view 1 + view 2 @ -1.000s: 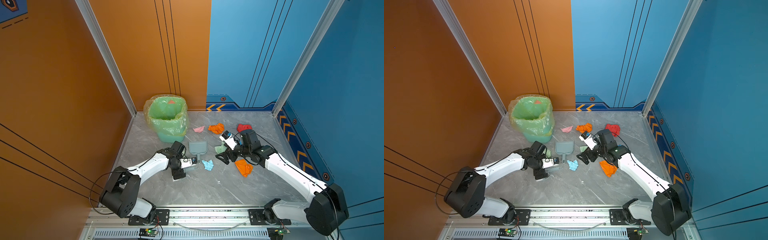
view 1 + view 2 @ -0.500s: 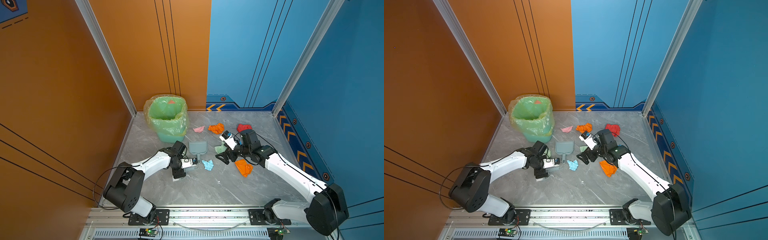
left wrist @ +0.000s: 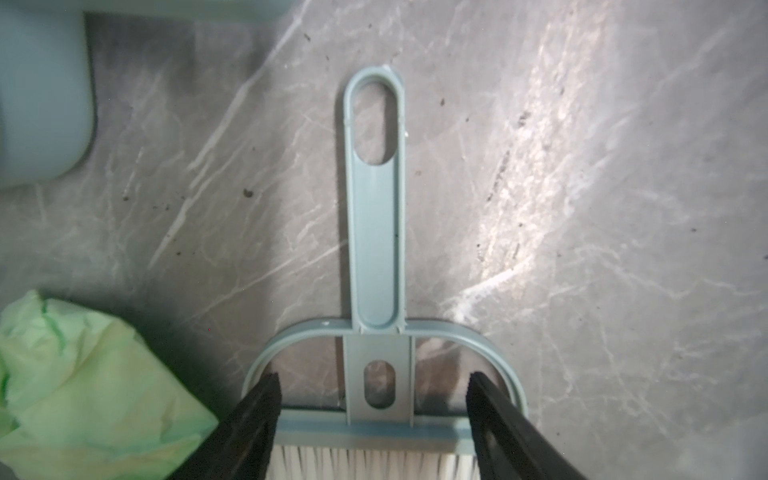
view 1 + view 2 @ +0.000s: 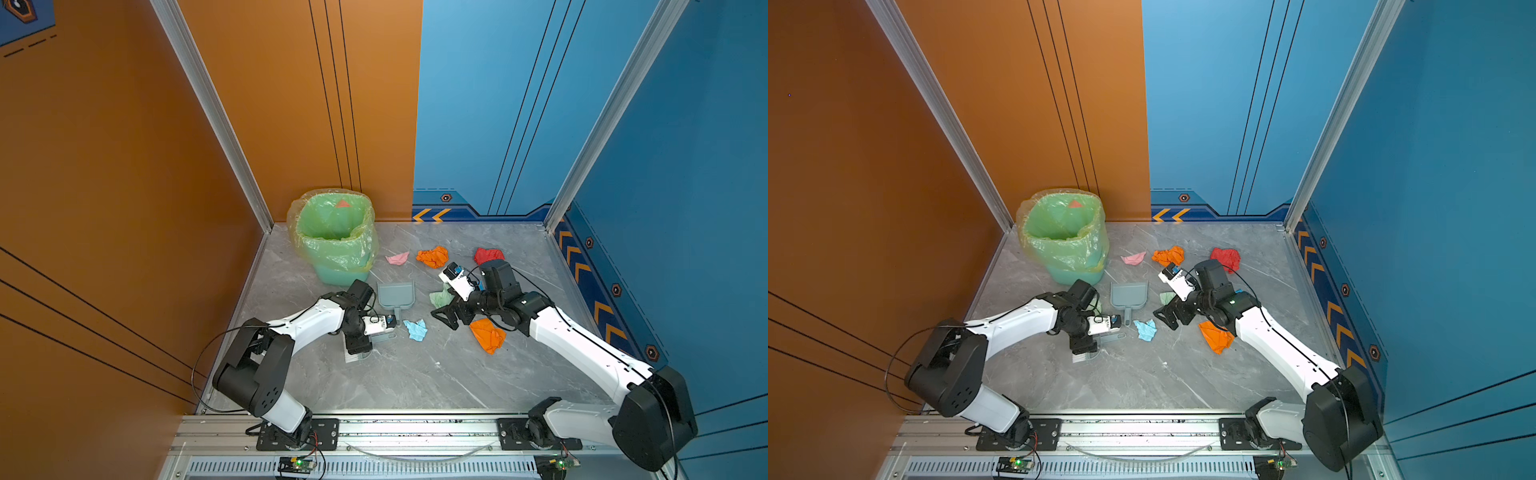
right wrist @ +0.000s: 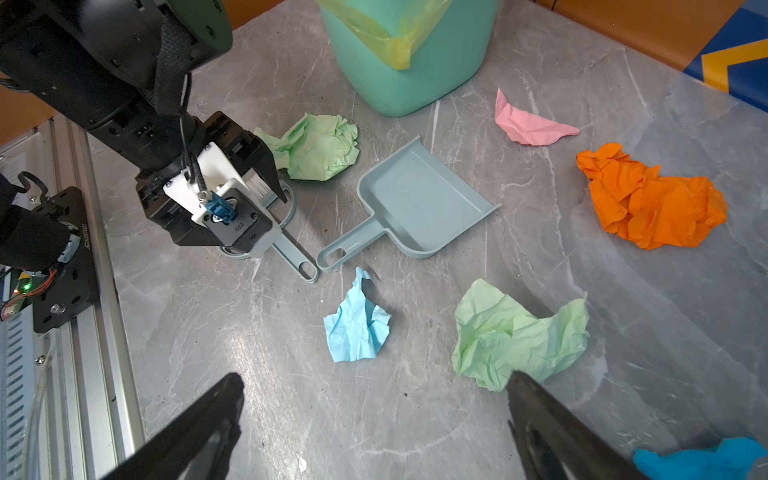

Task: Sweep away the paper scraps from the table
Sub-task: 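Lower the left gripper and close it on the hand brush handle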

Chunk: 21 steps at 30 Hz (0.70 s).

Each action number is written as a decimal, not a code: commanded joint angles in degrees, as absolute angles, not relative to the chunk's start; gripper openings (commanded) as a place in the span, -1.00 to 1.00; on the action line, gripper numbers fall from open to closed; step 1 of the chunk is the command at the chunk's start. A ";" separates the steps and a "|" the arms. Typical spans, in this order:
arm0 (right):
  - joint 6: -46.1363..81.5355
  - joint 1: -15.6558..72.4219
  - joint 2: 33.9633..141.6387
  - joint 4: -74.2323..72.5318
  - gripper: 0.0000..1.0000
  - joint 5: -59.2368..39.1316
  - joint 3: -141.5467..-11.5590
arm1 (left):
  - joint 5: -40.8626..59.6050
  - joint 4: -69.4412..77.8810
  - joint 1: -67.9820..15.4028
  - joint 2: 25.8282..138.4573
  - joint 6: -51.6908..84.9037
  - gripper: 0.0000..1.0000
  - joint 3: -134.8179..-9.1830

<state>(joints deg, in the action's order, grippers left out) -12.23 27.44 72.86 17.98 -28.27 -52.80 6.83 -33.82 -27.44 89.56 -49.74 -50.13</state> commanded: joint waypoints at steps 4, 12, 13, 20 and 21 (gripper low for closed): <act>-12.32 27.51 72.03 16.90 0.99 -27.42 -52.21 | 8.92 -37.18 -27.38 91.30 -50.25 0.39 -52.00; -12.23 27.47 72.15 16.75 1.00 -27.59 -52.16 | 9.55 -39.20 -27.25 93.64 -49.92 0.35 -53.44; -12.14 27.42 72.13 16.62 0.99 -27.60 -52.15 | 9.53 -39.27 -27.24 93.78 -49.94 0.34 -53.50; -12.08 27.42 72.30 16.39 0.99 -27.77 -52.14 | 9.80 -39.55 -27.00 94.27 -49.83 0.33 -53.78; -12.10 27.42 72.38 16.28 1.00 -27.77 -52.12 | 9.84 -39.56 -27.03 94.34 -49.83 0.33 -53.82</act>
